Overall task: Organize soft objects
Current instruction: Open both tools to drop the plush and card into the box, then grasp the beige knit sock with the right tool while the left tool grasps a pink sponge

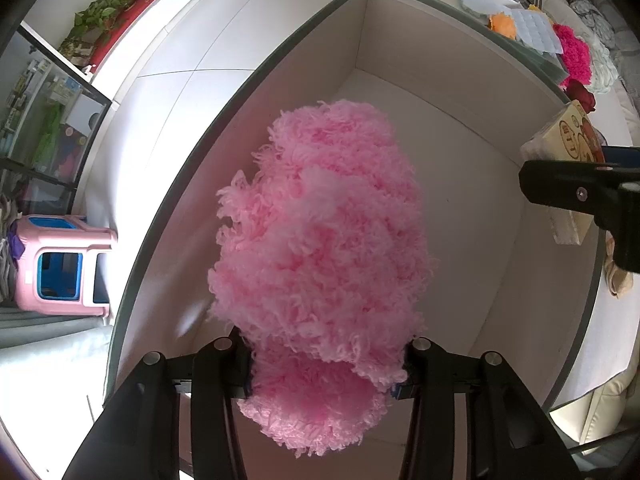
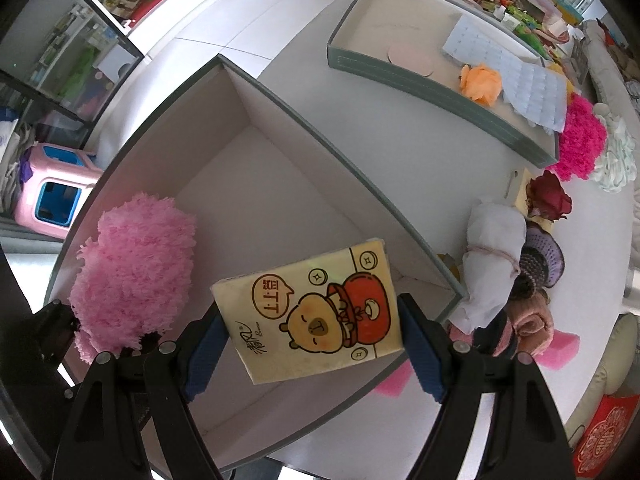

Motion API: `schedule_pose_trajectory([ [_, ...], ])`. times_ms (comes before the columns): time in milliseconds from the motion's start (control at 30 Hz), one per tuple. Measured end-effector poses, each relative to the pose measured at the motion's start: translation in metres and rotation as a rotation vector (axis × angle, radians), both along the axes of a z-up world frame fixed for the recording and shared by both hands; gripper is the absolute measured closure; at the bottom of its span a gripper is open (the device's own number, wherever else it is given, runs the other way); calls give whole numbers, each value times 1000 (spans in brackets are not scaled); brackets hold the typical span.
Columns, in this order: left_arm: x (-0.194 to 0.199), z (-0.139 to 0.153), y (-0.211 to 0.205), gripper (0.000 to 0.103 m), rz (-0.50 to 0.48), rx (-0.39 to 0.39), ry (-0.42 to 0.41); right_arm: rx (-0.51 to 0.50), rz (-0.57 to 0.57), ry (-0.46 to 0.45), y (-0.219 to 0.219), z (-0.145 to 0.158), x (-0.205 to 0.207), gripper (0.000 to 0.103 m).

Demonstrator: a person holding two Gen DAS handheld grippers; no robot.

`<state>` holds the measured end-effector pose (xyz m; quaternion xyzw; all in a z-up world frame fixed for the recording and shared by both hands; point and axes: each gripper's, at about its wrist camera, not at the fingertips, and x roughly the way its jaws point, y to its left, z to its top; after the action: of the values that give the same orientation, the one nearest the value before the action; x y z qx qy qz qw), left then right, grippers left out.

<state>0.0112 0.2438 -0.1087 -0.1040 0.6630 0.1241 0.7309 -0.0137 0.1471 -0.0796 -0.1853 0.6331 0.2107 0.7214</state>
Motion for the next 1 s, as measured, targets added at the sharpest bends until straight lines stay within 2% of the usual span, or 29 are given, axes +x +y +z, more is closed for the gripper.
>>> schedule_pose_trajectory([
  [33,0,0,0,56,-1,0,-2,1,1,2,1,-1,0,20],
  [100,-1,1,-1,48,2,14,-7,5,6,4,1,0,-1,19],
  [167,-2,3,1,21,9,12,-15,15,18,13,2,0,-3,16],
  [233,-3,6,2,7,16,3,-32,31,15,19,2,1,-5,1],
  [267,-3,9,3,1,19,0,-45,45,7,10,0,3,-6,0],
  [367,-4,14,5,1,24,-7,-52,96,-12,-14,-5,8,-8,0],
  [500,-7,18,2,1,22,-15,-35,123,-19,3,-12,15,-10,0],
  [667,-9,36,-23,1,-45,-33,-53,174,-92,-27,-50,34,-19,0],
  [800,-4,52,-61,1,-140,-18,-66,156,-221,-26,-106,33,-27,0],
  [1000,8,69,-122,1,-263,-27,-84,63,-445,43,-214,-3,-41,0],
])
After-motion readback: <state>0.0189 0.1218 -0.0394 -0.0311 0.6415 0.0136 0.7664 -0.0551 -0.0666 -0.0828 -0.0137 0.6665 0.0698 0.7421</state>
